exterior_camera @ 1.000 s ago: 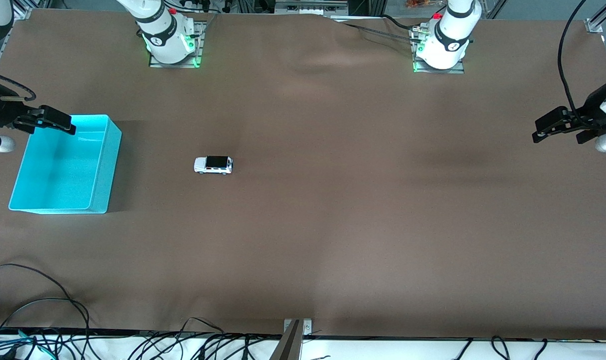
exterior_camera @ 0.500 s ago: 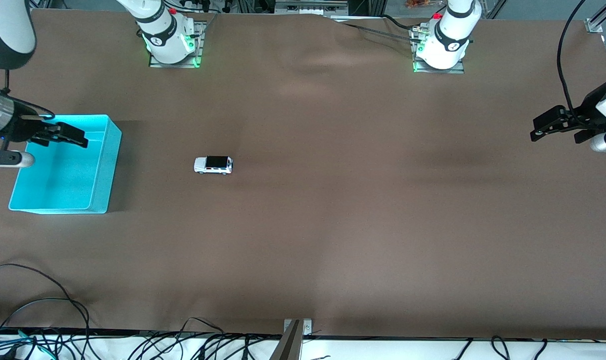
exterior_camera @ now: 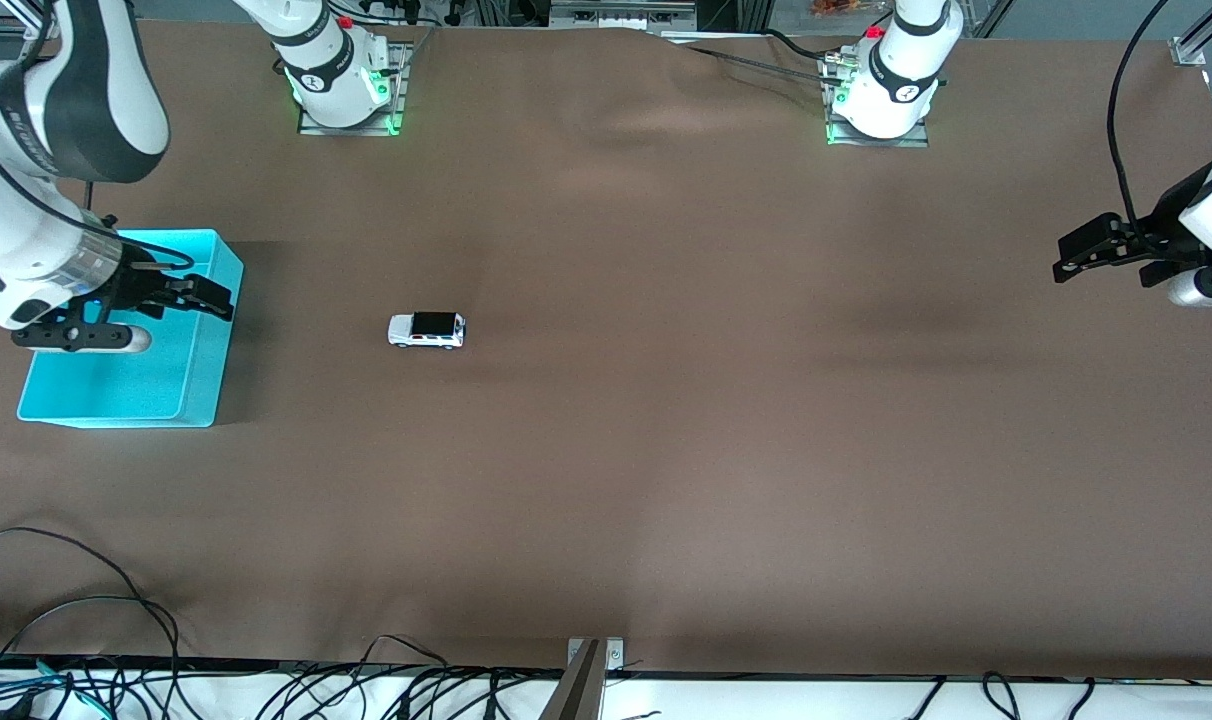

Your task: Wind and store white jeep toy

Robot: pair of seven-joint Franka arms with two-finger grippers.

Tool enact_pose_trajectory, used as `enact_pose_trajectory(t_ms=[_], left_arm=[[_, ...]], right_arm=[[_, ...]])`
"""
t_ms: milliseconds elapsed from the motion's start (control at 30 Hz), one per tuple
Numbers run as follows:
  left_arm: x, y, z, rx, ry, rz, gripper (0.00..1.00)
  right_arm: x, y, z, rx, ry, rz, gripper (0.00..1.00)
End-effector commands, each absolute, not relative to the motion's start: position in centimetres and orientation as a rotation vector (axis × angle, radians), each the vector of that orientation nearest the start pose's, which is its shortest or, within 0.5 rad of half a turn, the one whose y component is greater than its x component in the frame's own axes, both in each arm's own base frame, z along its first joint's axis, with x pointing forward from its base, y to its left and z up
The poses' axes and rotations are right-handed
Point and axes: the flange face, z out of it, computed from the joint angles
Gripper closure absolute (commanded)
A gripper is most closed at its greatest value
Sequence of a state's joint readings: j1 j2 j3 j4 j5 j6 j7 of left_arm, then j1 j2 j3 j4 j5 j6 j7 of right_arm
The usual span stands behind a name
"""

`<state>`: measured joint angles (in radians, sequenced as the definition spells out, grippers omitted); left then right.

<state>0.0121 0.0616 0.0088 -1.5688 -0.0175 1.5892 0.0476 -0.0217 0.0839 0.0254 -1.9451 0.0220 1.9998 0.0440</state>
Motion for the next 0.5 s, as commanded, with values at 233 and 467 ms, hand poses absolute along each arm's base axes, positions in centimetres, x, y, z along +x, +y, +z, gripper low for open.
enact_pose_trajectory(t_ms=[233,467], left_arm=[[57.1,1.1,59.1,-3.187,0.068,0.079,0.00],[57.1,1.1,59.0,-3.187,0.066,0.082,0.00]], right_arm=[[56.1,3.8,40.5,-3.079,0.347,-0.078,0.00],[56.0,6.0,38.7,-3.036,0.582,-0.084,0.00]])
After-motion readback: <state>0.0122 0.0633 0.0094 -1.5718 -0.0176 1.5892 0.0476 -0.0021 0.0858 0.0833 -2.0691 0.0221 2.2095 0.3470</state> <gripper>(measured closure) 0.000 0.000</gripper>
